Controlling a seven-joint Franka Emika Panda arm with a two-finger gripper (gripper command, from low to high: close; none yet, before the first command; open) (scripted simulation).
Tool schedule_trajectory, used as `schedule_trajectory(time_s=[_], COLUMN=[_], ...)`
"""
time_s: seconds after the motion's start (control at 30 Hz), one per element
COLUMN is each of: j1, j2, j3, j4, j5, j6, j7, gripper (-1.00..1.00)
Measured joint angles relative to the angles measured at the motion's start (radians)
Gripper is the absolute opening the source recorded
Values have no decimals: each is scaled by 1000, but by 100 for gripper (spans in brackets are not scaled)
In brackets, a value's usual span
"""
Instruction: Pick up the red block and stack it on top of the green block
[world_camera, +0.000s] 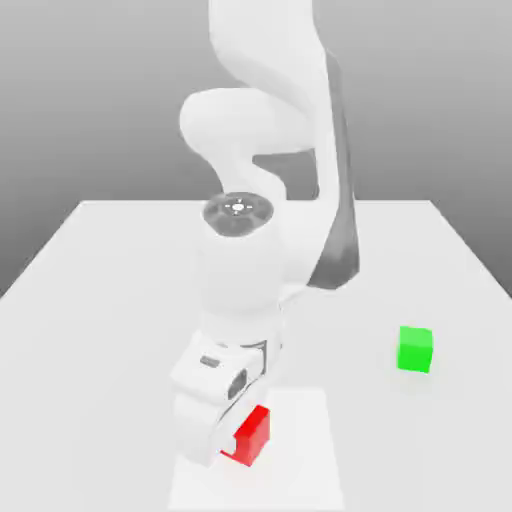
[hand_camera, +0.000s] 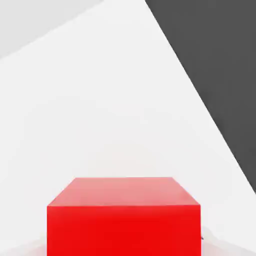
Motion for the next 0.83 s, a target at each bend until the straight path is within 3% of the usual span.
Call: schedule_trajectory(time_s=[0.47,0.7,0.73,0.83], j1=[507,502,497,488], j2=[-372,-164,-135,-135], j3=[354,381,379,379], j4=[-272,-279,-278,-278], j5=[29,-69,-90,-90], j6=[-95,118,145,145], j7=[172,251,265,265], gripper=[-100,-100,100,100])
